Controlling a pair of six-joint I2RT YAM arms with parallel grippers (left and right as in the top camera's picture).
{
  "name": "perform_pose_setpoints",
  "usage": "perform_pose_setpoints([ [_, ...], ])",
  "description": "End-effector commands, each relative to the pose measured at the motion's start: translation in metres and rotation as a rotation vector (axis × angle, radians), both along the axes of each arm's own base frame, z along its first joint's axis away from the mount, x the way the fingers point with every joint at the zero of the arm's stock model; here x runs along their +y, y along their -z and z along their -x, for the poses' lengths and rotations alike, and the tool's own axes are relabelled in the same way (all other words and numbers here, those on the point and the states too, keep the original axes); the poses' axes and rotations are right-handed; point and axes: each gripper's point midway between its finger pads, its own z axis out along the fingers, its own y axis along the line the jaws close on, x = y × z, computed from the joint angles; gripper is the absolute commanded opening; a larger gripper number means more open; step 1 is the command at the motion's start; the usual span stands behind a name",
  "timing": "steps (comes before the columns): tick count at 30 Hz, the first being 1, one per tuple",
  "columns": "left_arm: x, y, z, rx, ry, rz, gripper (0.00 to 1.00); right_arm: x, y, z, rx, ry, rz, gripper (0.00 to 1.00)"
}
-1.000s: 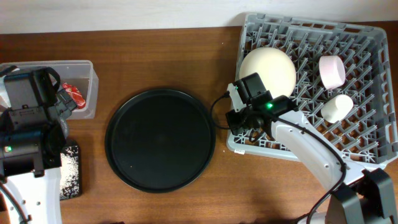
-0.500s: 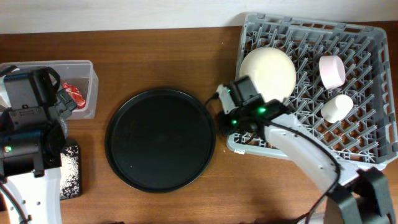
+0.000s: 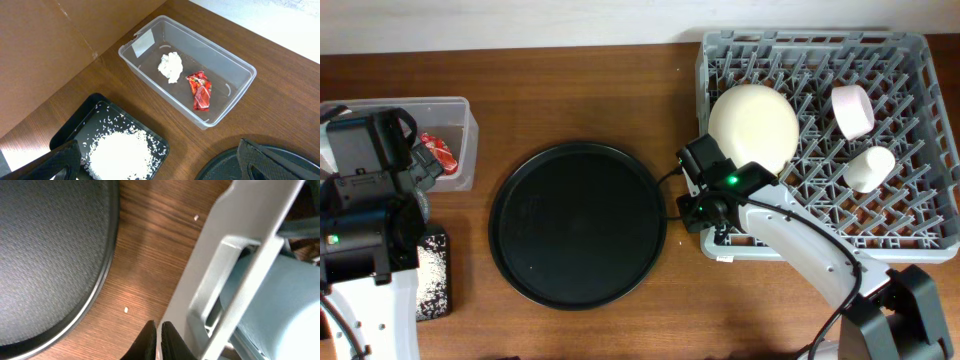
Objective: Sort waste into correct bins and load items into the dishwasher rack
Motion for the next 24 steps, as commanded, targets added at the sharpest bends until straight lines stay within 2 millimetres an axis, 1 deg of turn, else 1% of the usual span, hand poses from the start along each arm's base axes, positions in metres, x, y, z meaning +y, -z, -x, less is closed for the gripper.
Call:
perform_pose_setpoints([
  [1, 0.002, -0.005, 0.002, -0.018, -0.020, -0.004, 0.99, 0.022, -0.034, -0.013, -0.072, -0.017, -0.122, 0.10],
  [2, 0.002, -0.005, 0.002, -0.018, -0.020, -0.005, 0.99, 0.027, -0.064, -0.023, -0.142, -0.019, -0.158, 0.10],
  [3, 0.002, -0.005, 0.002, -0.018, -0.020, -0.005, 0.99, 0.021, -0.105, -0.033, -0.237, 0.013, -0.175, 0.10],
  [4, 0.002, -0.005, 0.002, -0.018, -0.020, -0.005, 0.99, 0.005, -0.129, -0.037, -0.289, 0.094, -0.160, 0.10],
  [5, 0.002, -0.005, 0.002, -0.018, -0.020, -0.005, 0.99, -0.017, -0.151, -0.038, -0.334, 0.179, -0.137, 0.10],
  [7, 0.002, -0.005, 0.002, -0.018, -0.020, -0.004, 0.99, -0.051, -0.175, -0.034, -0.380, 0.272, -0.105, 0.11],
  [8, 0.002, -0.005, 0.002, -0.018, -0.020, -0.005, 0.99, -0.071, -0.185, -0.030, -0.402, 0.322, -0.098, 0.16],
  [9, 0.002, -0.005, 0.002, -0.018, -0.020, -0.005, 0.99, -0.097, -0.194, -0.025, -0.419, 0.389, -0.092, 0.17],
  [10, 0.002, -0.005, 0.002, -0.018, -0.020, -0.004, 0.99, -0.117, -0.198, -0.020, -0.425, 0.443, -0.083, 0.18],
  [11, 0.002, -0.005, 0.002, -0.018, -0.020, -0.005, 0.99, -0.141, -0.199, -0.015, -0.423, 0.513, -0.065, 0.30],
  [12, 0.002, -0.005, 0.002, -0.018, -0.020, -0.004, 0.99, -0.158, -0.197, -0.012, -0.412, 0.563, -0.048, 0.59],
  [13, 0.002, -0.005, 0.002, -0.018, -0.020, -0.004, 0.99, -0.167, -0.196, -0.011, -0.405, 0.590, -0.038, 0.76],
  [14, 0.002, -0.005, 0.002, -0.018, -0.020, -0.005, 0.99, -0.181, -0.193, -0.009, -0.393, 0.634, -0.025, 0.98],
  [15, 0.002, -0.005, 0.002, -0.018, -0.020, -0.004, 0.99, -0.191, -0.191, -0.009, -0.386, 0.667, -0.016, 0.98],
  [17, 0.002, -0.005, 0.002, -0.018, -0.020, -0.005, 0.99, -0.200, -0.188, -0.010, -0.376, 0.695, -0.006, 0.98],
  [24, 0.002, -0.005, 0.002, -0.018, -0.020, -0.005, 0.99, -0.200, -0.173, -0.017, -0.329, 0.694, 0.009, 0.98],
])
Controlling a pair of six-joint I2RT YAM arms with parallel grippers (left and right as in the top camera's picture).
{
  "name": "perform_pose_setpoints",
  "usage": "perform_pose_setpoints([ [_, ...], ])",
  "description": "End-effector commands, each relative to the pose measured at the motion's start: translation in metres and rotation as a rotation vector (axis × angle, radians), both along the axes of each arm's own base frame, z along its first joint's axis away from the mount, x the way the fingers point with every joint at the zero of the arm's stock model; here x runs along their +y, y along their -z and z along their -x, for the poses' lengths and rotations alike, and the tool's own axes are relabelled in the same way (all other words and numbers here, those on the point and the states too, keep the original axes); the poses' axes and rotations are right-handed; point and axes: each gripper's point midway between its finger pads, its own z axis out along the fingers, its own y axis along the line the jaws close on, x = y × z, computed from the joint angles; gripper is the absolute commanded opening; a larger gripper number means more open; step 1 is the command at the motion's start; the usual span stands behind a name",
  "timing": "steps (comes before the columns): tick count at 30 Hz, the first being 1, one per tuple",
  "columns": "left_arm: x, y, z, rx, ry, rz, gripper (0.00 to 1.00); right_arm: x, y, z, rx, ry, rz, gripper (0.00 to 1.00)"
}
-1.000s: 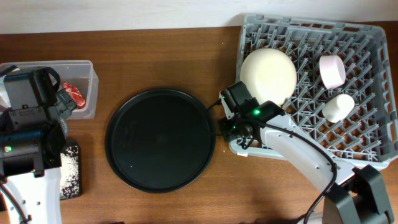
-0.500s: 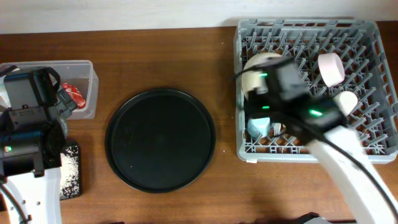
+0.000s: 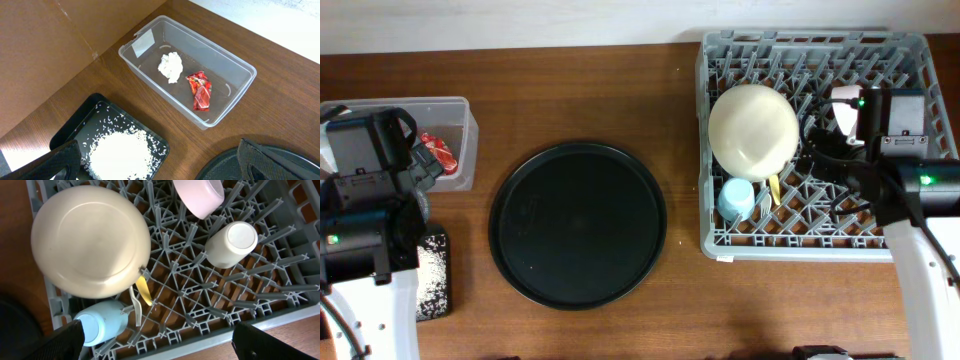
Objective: Sort waste into correct bins and load items into the dishwasher rack
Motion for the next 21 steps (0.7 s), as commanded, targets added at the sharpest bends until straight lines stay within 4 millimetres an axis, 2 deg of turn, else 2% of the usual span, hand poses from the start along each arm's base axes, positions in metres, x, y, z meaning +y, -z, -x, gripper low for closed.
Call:
perform_pose_setpoints([
  [1, 0.002, -0.005, 0.002, -0.018, -0.020, -0.005, 0.99, -0.003, 0.006, -0.003, 0.019, 0.017, 0.003, 0.98],
  [5, 0.002, -0.005, 0.002, -0.018, -0.020, -0.004, 0.99, -0.003, 0.011, -0.005, 0.035, 0.017, 0.004, 0.98],
  [8, 0.002, -0.005, 0.002, -0.018, -0.020, -0.004, 0.99, -0.003, 0.000, 0.000, 0.000, 0.016, 0.007, 0.98],
  [10, 0.002, -0.005, 0.002, -0.018, -0.020, -0.005, 0.99, -0.001, -0.060, 0.006, -0.253, 0.012, 0.009, 0.98],
  [11, 0.002, -0.005, 0.002, -0.018, -0.020, -0.005, 0.99, 0.000, -0.104, 0.013, -0.434, 0.008, 0.011, 0.98],
  [12, 0.002, -0.005, 0.002, -0.018, -0.020, -0.005, 0.99, 0.000, -0.127, 0.020, -0.531, 0.008, 0.014, 0.98],
  [13, 0.002, -0.005, 0.002, -0.018, -0.020, -0.004, 0.99, 0.001, -0.179, 0.046, -0.743, 0.009, 0.017, 0.98],
  [15, 0.002, -0.005, 0.002, -0.018, -0.020, -0.004, 0.99, 0.004, -0.220, 0.090, -0.926, 0.000, 0.014, 0.98],
  [17, 0.002, -0.005, 0.002, -0.018, -0.020, -0.005, 1.00, 0.011, -0.243, 0.143, -1.057, -0.032, -0.004, 0.98],
  [19, 0.002, -0.005, 0.002, -0.018, -0.020, -0.005, 0.99, 0.022, -0.254, 0.194, -1.173, -0.110, -0.048, 0.98],
  [20, 0.002, -0.005, 0.002, -0.018, -0.020, -0.005, 0.99, 0.021, -0.251, 0.217, -1.220, -0.117, -0.053, 0.98],
  [21, 0.002, -0.005, 0.002, -0.018, -0.020, -0.004, 0.99, 0.020, -0.244, 0.225, -1.234, -0.115, -0.051, 0.98],
])
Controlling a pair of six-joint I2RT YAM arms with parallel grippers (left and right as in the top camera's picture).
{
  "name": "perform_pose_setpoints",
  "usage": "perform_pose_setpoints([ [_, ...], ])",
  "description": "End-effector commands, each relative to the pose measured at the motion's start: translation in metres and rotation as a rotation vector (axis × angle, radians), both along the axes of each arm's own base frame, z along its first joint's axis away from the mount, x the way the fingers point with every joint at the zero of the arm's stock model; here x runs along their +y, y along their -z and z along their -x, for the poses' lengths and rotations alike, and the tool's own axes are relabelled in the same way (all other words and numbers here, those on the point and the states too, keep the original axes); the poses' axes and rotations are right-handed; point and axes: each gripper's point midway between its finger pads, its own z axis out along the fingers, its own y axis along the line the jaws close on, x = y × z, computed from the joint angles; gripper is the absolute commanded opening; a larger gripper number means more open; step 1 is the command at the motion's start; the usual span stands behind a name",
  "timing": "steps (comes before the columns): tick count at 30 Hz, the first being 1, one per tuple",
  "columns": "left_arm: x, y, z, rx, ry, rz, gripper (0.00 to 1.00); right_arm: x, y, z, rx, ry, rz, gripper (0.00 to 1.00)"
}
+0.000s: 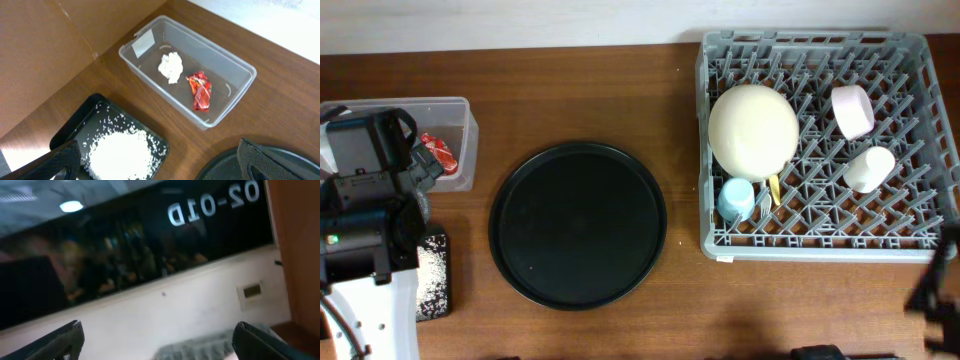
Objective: Sort waste into correct bins and load items into the dishwasher rack
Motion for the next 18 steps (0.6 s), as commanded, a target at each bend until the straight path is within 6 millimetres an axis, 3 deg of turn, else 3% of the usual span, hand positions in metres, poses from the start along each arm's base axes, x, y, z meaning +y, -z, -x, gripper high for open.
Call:
perform_pose_setpoints([
  [1, 0.002, -0.005, 0.002, -0.022, -0.020, -0.006, 0.99, 0.001, 0.026, 0.022, -0.023, -0.021, -0.005, 0.98],
  [4, 0.002, -0.005, 0.002, -0.022, -0.020, -0.005, 0.99, -0.001, 0.073, 0.016, 0.024, 0.004, -0.002, 0.98],
  [7, 0.002, -0.005, 0.001, -0.022, -0.020, -0.005, 0.99, 0.000, 0.148, -0.018, 0.141, 0.008, 0.001, 0.98],
  [10, 0.002, -0.005, 0.002, -0.022, -0.020, -0.005, 0.99, 0.002, 0.186, -0.054, 0.119, 0.008, 0.000, 0.98],
  [14, 0.002, -0.005, 0.001, -0.022, -0.020, -0.005, 0.99, 0.004, 0.210, -0.094, 0.010, 0.007, -0.006, 0.98],
  [18, 0.002, -0.005, 0.001, -0.022, -0.020, -0.005, 0.99, 0.010, 0.279, -0.124, 0.085, -0.018, 0.006, 0.98],
])
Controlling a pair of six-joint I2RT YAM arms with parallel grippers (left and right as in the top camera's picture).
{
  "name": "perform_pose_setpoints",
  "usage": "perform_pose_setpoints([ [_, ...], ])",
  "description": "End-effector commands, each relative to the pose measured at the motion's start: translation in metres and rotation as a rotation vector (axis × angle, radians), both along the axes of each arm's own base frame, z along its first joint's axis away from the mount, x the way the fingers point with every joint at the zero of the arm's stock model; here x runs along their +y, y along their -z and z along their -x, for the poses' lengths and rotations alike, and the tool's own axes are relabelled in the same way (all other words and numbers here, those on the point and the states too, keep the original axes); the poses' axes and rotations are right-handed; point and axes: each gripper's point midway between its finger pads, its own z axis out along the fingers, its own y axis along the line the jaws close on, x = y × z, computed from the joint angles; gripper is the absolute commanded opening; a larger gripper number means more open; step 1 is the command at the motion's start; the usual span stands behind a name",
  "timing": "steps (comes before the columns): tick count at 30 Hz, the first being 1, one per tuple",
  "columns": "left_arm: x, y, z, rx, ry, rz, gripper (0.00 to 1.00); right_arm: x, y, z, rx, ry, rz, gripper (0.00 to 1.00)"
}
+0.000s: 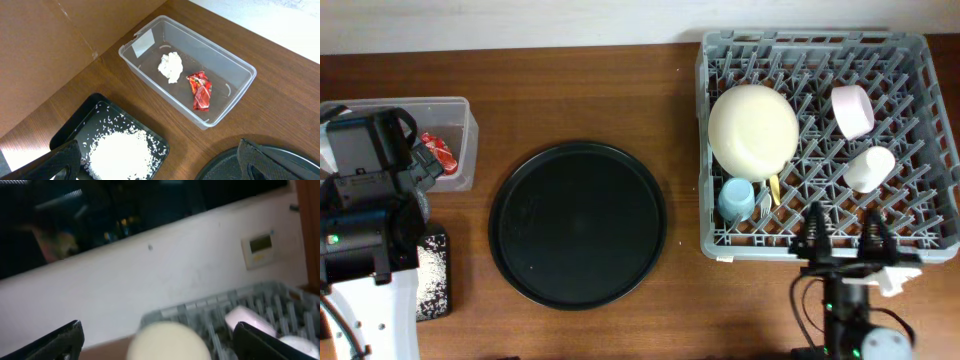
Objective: Sort waste into correct bins and load items into the dishwasher rack
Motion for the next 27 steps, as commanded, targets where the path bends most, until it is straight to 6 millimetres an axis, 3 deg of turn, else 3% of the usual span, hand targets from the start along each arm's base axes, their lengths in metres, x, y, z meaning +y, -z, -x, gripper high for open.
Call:
perform_pose_setpoints([
  [1, 0.002, -0.005, 0.002, -0.018, -0.020, -0.004, 0.99, 0.004, 0.044, -0.013, 0.075, -0.021, 0.005, 0.98],
  [7, 0.002, -0.005, 0.002, -0.018, -0.019, -0.004, 0.99, 0.012, 0.092, -0.022, 0.181, -0.043, 0.191, 0.98],
  [10, 0.002, -0.005, 0.002, -0.018, -0.020, -0.004, 0.99, 0.033, 0.117, -0.020, 0.265, -0.164, 0.398, 0.98],
  [27, 0.002, -0.005, 0.002, -0.018, -0.020, -0.004, 0.99, 0.031, 0.116, -0.021, 0.266, -0.148, 0.416, 0.98],
])
